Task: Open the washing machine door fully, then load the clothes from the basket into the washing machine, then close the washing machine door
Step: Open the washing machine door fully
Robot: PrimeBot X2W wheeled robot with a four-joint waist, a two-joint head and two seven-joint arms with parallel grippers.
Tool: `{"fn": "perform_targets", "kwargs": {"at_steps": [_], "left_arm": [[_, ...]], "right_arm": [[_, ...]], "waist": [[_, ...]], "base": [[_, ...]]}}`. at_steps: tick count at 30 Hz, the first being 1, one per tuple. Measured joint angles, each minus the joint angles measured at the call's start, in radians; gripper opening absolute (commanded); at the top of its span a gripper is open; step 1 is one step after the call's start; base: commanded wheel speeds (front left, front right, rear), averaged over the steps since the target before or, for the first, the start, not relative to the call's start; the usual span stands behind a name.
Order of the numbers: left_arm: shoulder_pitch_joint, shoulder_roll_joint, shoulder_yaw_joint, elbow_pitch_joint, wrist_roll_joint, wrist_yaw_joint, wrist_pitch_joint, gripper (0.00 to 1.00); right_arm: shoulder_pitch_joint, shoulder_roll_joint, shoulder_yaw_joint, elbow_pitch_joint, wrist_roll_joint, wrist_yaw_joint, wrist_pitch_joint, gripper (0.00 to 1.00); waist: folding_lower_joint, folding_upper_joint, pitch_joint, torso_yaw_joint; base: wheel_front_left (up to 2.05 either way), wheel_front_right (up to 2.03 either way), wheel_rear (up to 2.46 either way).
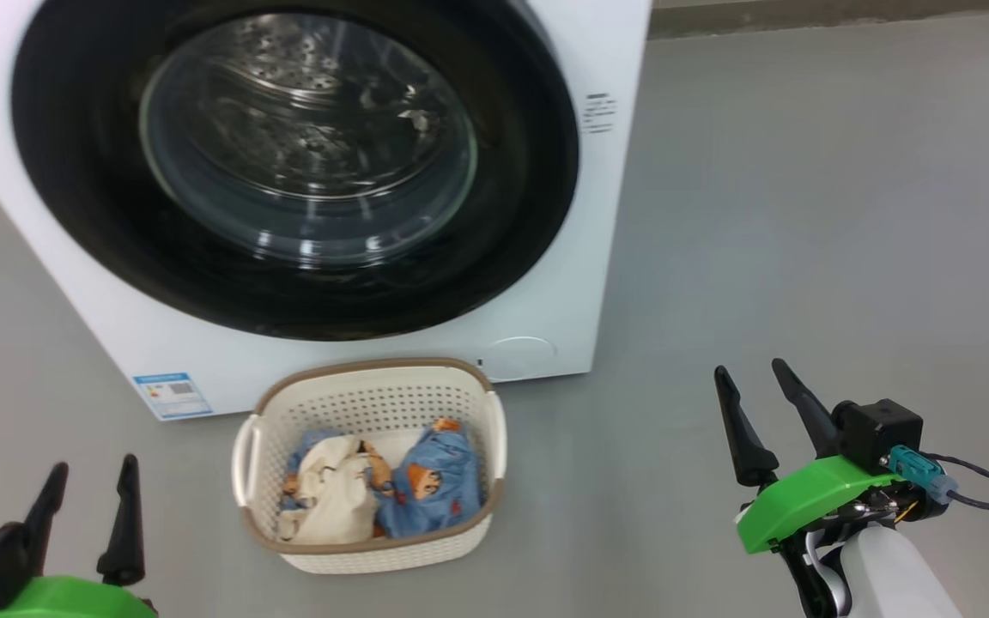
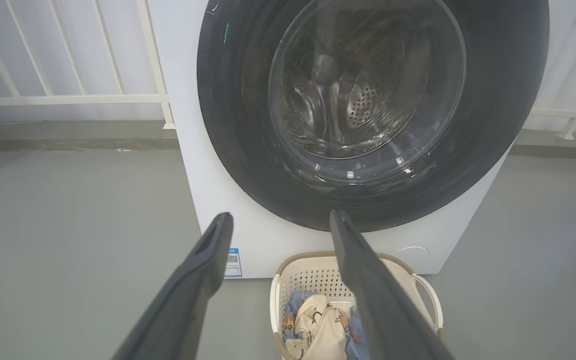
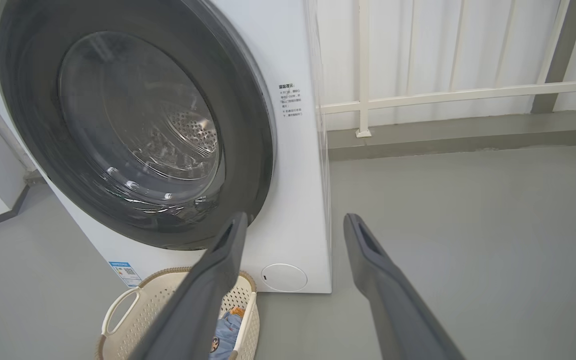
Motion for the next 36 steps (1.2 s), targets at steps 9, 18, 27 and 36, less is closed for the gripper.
{"fn": "perform_targets", "kwargs": {"at_steps": [9,18,27,36], "left_arm": [[-0.003,-0.01,0.025,-0.058,-0.001,0.0,0.0,1.0],[-0.002,-0.01,0.02,-0.08,-0.006,0.0,0.0,1.0],[0.003,-0.001,0.009,-0.083,-0.027,0.0,0.0,1.0],[0.003,0.0,-0.002,-0.12,-0.037,0.0,0.0,1.0]], "right_arm": [[0.0,-0.003,-0.012,-0.016,0.005,0.0,0.0,1.0],[0.0,-0.003,-0.011,-0.026,0.023,0.0,0.0,1.0],[0.0,-0.002,-0.008,-0.026,0.022,0.0,0.0,1.0],[0.0,-0.002,-0.014,-0.047,0.041,0.0,0.0,1.0]], "waist": [[0.0,0.0,0.024,0.005],[0.0,0.0,0.034,0.013],[0.0,0.0,0.03,0.013],[0.0,0.0,0.043,0.021]], "base": [[0.87,0.87,-1.73],[0.19,0.19,-0.38],[0.0,0.0,0.0],[0.0,0.0,0.0]]}}
